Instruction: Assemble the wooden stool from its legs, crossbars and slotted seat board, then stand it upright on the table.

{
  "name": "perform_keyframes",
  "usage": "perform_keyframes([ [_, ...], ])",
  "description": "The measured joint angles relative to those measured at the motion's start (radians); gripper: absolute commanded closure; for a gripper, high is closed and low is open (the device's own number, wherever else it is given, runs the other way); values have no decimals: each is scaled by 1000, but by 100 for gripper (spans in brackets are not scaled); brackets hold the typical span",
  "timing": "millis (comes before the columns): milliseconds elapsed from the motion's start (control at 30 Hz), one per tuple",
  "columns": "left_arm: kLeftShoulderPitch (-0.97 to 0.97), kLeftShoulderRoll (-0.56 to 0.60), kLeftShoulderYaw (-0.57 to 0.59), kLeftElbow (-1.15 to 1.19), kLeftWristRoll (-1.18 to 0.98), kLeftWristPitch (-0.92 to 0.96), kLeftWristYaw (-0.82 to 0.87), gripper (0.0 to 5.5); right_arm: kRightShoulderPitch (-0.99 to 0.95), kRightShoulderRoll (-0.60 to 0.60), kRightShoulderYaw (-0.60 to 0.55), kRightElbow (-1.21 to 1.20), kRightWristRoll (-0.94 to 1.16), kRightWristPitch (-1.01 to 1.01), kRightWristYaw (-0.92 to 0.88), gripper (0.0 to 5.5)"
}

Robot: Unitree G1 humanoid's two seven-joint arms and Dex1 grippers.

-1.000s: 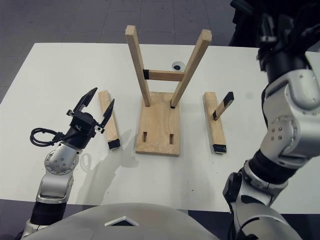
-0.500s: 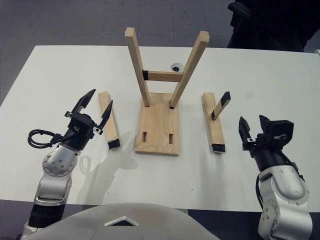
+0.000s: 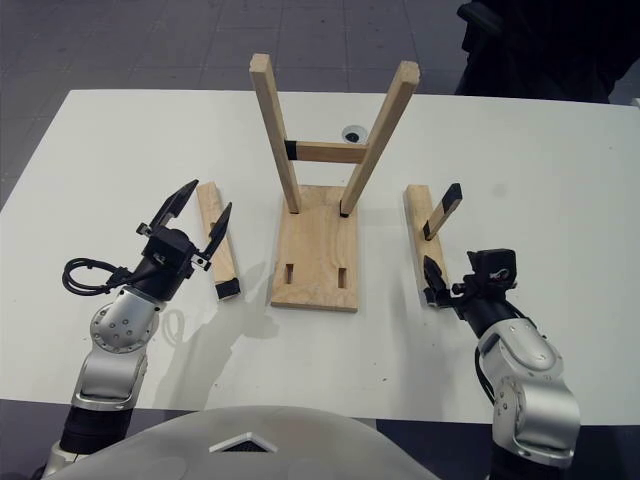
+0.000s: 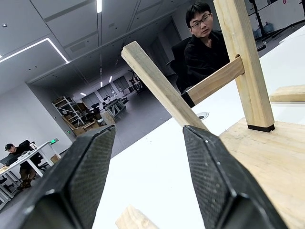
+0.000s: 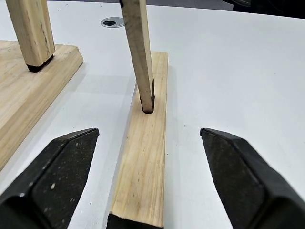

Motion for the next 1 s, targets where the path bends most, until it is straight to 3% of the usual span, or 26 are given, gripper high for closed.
perform_keyframes([
  [333,-2,0,0,5,0,0,0,290,15,-36,90,25,-62,133,-38,157],
  [733,-2,-2,-11,15,-1,-9,-2,290,-27,-11,59,38,-31,204,-63,343],
  [1000,-56,0,6,28,-20,-7,-7,290,-170,36,-41,155,0,110,-92,346],
])
